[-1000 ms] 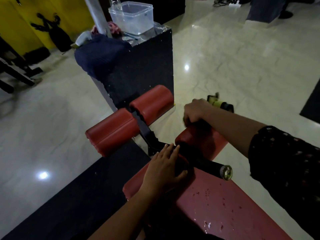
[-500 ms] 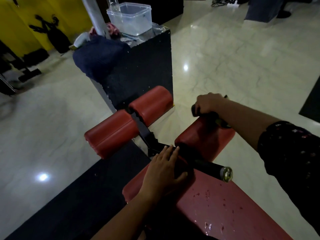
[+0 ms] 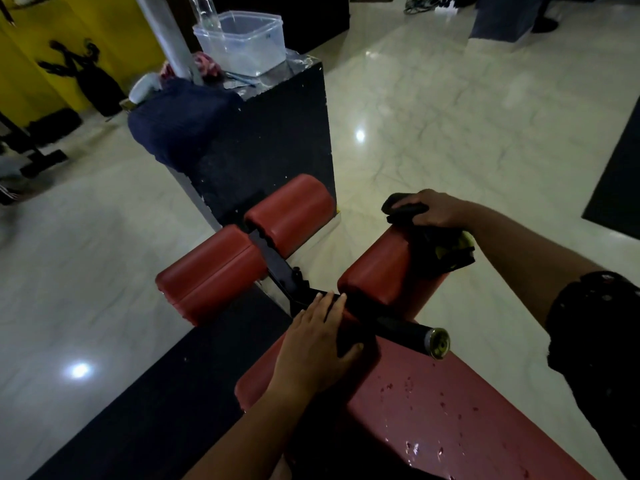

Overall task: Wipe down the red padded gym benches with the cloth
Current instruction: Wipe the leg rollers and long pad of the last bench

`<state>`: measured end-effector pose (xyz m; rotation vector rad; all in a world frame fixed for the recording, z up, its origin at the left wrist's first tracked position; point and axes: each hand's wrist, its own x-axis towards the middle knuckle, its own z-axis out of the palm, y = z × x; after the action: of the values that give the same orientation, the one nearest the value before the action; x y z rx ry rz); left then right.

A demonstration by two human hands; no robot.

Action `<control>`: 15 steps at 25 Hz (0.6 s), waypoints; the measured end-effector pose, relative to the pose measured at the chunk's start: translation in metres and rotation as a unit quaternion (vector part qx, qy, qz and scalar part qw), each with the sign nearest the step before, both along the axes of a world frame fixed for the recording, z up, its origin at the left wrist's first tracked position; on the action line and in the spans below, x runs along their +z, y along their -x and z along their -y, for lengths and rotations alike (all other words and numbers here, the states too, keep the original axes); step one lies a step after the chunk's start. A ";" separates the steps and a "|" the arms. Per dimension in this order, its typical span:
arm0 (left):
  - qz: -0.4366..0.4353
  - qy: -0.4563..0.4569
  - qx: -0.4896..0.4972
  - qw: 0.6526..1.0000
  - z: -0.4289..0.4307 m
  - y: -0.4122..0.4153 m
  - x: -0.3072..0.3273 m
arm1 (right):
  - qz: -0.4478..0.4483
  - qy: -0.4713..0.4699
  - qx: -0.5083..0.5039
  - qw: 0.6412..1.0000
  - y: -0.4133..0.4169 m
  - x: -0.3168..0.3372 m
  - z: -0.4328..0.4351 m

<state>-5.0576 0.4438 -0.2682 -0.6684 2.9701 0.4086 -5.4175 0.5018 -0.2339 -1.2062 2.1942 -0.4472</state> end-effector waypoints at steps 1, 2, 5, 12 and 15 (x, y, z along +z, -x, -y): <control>-0.002 -0.003 0.001 1.000 0.000 0.000 0.001 | 0.007 0.033 -0.029 0.999 -0.001 -0.003 -0.013; -0.004 -0.004 0.003 1.000 -0.001 0.000 0.002 | 0.015 0.063 -0.066 0.996 -0.002 -0.007 -0.028; -0.003 0.006 0.002 1.000 -0.001 0.000 0.002 | 0.071 0.150 -0.162 0.973 -0.014 -0.024 -0.067; 0.010 -0.013 0.006 1.000 -0.001 0.000 0.003 | 0.261 0.221 -0.430 0.836 -0.059 -0.107 -0.133; 0.004 -0.022 0.010 1.000 -0.002 0.000 0.005 | 0.342 0.355 -0.464 0.736 -0.076 -0.117 -0.116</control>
<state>-5.0574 0.4454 -0.2631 -0.6942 2.9406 0.4701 -5.3410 0.6174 -0.3508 0.0042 1.7795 -1.9175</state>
